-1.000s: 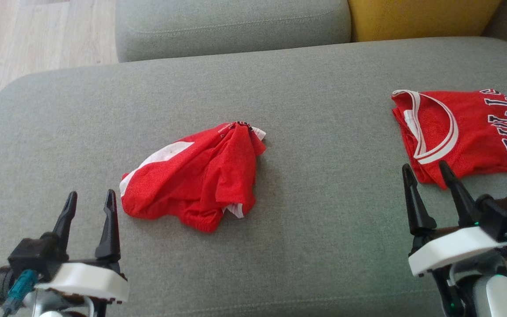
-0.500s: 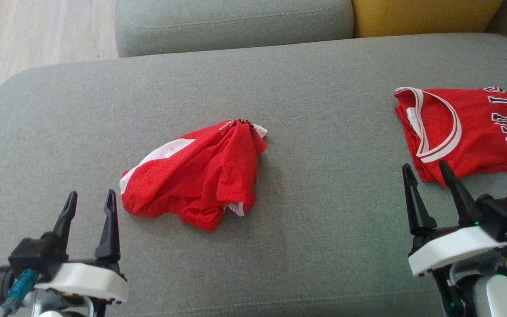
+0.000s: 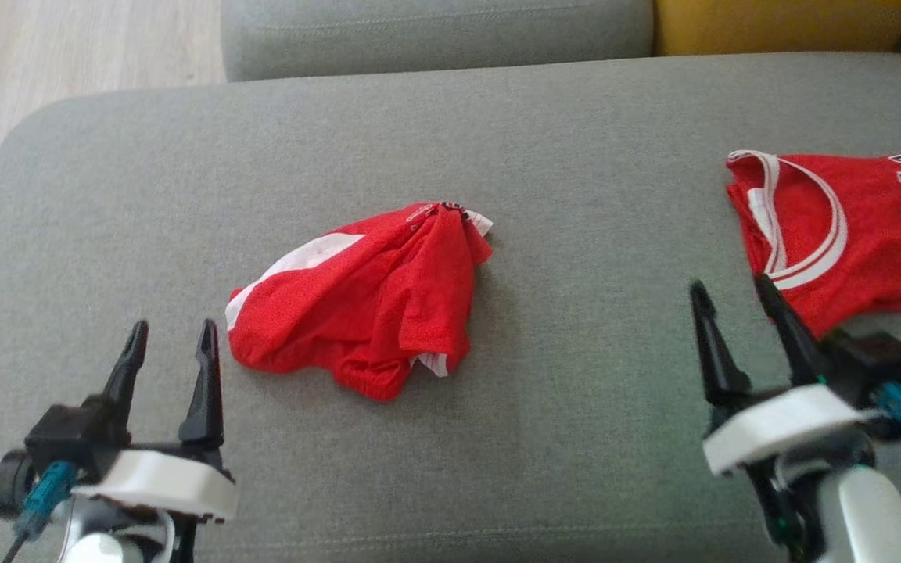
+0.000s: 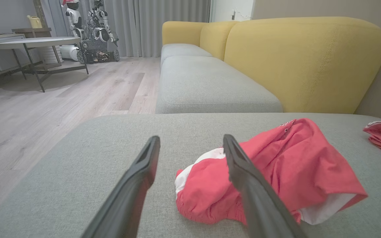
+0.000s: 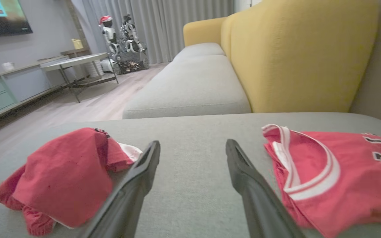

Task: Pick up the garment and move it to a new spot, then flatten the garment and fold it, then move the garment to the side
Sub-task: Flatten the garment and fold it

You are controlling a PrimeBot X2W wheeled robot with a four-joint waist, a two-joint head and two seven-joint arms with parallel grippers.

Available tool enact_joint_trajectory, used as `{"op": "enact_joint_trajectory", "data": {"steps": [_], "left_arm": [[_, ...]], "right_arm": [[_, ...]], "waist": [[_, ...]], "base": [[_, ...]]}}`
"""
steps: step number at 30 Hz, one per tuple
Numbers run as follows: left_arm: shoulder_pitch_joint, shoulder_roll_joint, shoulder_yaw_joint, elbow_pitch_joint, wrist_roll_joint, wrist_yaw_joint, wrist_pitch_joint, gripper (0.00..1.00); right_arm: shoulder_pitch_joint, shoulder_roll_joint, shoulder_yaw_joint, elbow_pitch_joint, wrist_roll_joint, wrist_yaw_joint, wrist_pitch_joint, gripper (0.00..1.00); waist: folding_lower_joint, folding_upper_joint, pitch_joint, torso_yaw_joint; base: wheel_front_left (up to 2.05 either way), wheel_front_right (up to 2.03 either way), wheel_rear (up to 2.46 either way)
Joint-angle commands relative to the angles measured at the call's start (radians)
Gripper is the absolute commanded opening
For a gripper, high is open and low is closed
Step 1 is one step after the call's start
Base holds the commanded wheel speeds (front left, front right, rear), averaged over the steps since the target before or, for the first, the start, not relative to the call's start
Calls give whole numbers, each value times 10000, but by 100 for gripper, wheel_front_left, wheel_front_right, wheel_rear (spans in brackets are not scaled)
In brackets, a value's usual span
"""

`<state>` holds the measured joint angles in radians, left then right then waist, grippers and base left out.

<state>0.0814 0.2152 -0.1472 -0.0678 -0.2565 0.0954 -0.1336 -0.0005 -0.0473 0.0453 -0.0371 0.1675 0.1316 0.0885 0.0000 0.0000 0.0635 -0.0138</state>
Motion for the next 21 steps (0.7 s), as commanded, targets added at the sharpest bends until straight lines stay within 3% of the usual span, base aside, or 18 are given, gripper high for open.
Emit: {"op": "enact_joint_trajectory", "data": {"steps": [1,8,14,21], "left_arm": [[-624,152,356,-309,24,-24,-97,100],[-1220,58,64,-205,53,-170,-243,100],[-1817,-68,-165,37,60,-308,-484,100],[-2238,-237,-313,521,-13,-424,-798,100]], "right_arm": [[-775,-30,379,-302,57,-9,-77,100],[-2721,-30,1777,1077,519,-9,-144,100],[-4658,-30,3162,3063,1233,-9,-121,100],[-5698,-30,4475,5237,2250,-9,427,100]], "waist": [[0,0,114,123],[0,0,692,763],[0,0,1273,1269],[0,0,1619,1556]], "base": [[0,0,0],[0,0,0],[0,0,0],[0,0,0]]}}
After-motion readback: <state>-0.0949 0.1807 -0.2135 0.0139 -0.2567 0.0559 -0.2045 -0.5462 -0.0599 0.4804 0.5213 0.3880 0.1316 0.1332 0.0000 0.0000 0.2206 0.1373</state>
